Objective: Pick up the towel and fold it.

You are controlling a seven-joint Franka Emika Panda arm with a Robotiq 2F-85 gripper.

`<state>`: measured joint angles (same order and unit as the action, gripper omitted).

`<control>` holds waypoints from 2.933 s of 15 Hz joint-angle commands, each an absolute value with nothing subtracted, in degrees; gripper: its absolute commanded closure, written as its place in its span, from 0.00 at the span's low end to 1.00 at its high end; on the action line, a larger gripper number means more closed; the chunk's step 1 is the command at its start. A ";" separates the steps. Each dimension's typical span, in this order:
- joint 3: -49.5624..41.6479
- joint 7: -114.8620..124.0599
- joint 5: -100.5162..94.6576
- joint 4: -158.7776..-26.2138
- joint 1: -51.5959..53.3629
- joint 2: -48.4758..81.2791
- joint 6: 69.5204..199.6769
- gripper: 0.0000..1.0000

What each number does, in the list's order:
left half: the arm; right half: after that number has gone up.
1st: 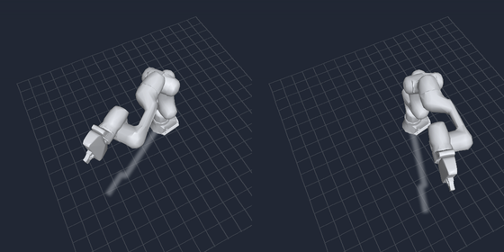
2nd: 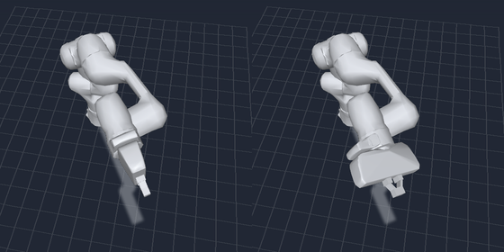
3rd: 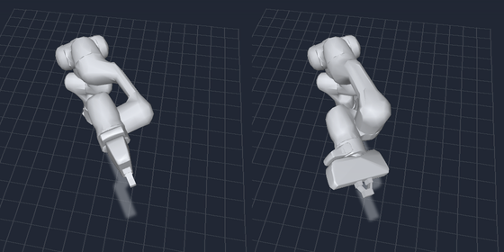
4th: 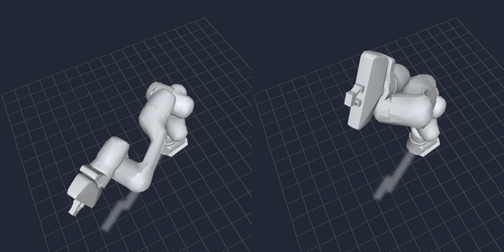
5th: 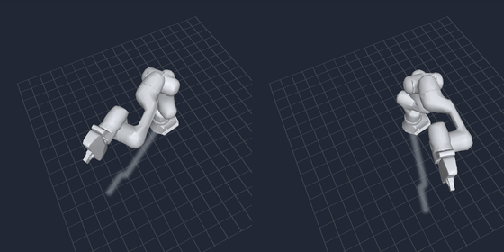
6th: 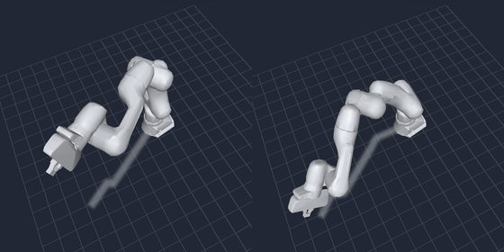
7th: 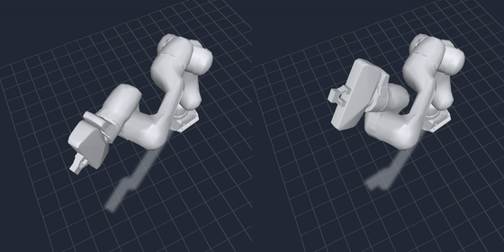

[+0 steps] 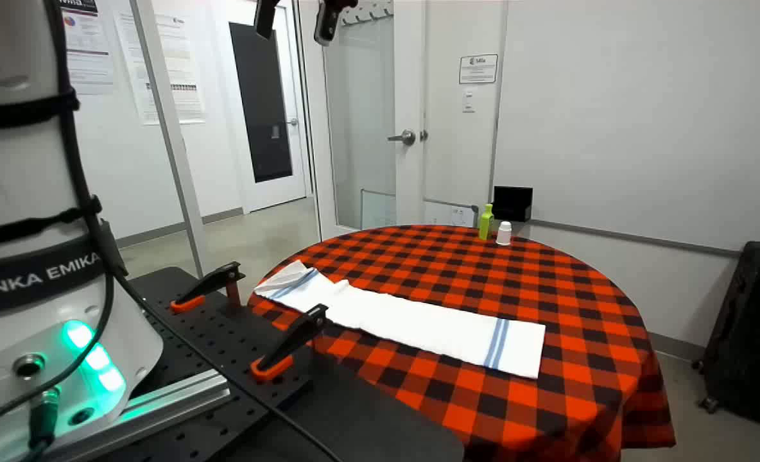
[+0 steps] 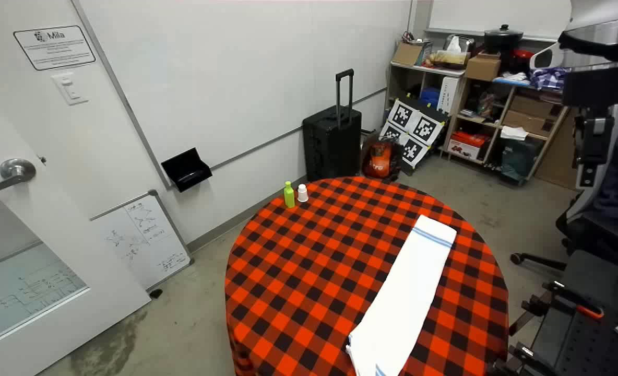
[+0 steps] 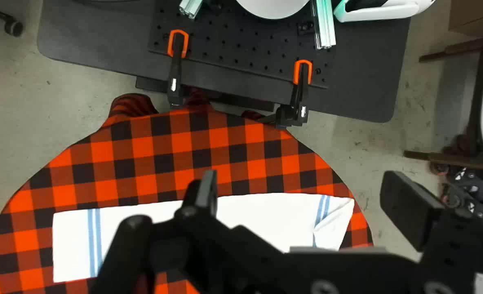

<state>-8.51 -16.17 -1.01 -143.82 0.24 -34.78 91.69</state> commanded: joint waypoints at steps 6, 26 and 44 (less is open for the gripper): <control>-6.26 -14.34 -0.67 -142.47 0.55 -28.42 99.67 0.00; -9.18 -25.54 0.87 -102.34 -18.93 37.32 116.89 0.00; -3.20 -18.38 12.96 -58.28 -30.75 73.08 101.78 0.00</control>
<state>-3.51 -19.77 12.76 -66.25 -29.99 67.92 104.11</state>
